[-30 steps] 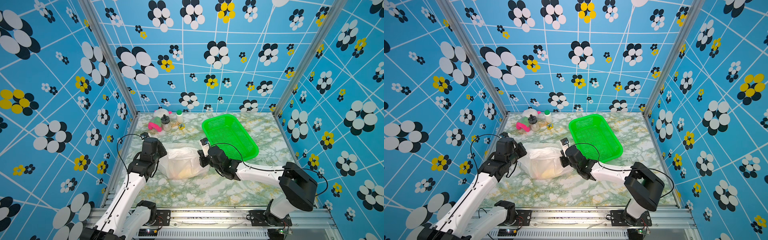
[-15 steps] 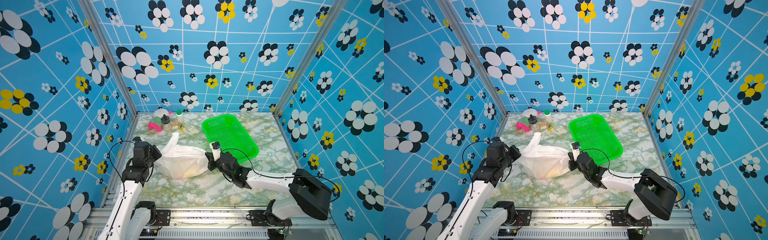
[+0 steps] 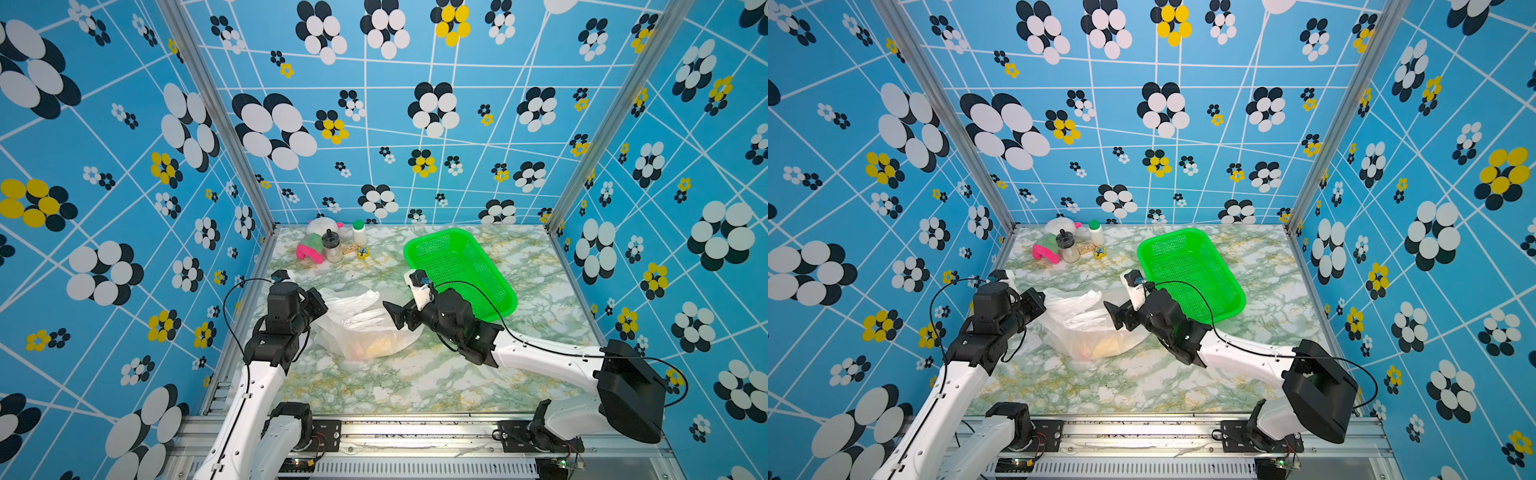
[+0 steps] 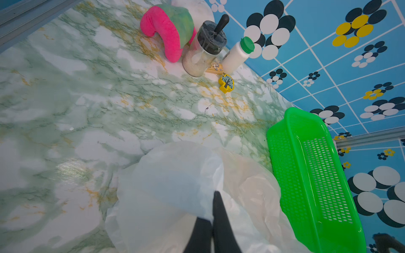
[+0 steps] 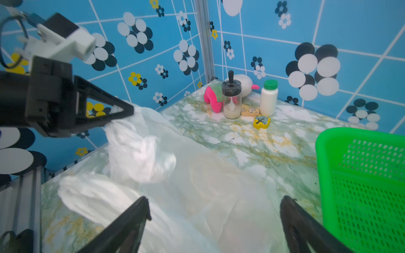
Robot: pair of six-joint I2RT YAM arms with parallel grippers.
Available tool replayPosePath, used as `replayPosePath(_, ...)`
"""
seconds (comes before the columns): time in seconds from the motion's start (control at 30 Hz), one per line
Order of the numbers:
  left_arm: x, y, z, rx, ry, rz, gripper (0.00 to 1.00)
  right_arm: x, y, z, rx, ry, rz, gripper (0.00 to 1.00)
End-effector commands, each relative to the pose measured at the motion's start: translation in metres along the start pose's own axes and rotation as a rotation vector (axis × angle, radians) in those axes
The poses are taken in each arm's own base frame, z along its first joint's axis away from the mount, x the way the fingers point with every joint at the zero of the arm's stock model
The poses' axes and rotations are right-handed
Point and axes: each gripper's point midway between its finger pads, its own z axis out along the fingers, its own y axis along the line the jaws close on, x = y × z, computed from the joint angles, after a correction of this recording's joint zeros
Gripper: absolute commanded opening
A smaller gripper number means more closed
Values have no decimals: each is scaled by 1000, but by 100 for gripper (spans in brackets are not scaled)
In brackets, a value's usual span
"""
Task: Untie the knot of the plastic bag and take out the fruit
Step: Untie the plastic bag at the middle-left of the table.
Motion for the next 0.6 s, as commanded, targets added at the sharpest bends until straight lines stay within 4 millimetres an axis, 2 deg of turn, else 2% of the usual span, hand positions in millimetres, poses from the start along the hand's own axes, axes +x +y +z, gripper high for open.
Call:
replayPosePath(0.0,4,-5,2,21,13,39,0,26,24,8,-105,113,-77,96)
replayPosePath(0.1,2,-2,1,6,-2,38,0,28,56,9,-254,121,-124,93)
replayPosePath(0.23,0,3,1,-30,-5,38,0,33,84,-10,-399,84,-135,95)
replayPosePath(0.37,1,2,3,-22,-1,37,0,49,88,-8,-374,131,-178,95)
replayPosePath(0.57,1,1,2,-11,-4,35,0,62,91,20,-279,221,-244,95)
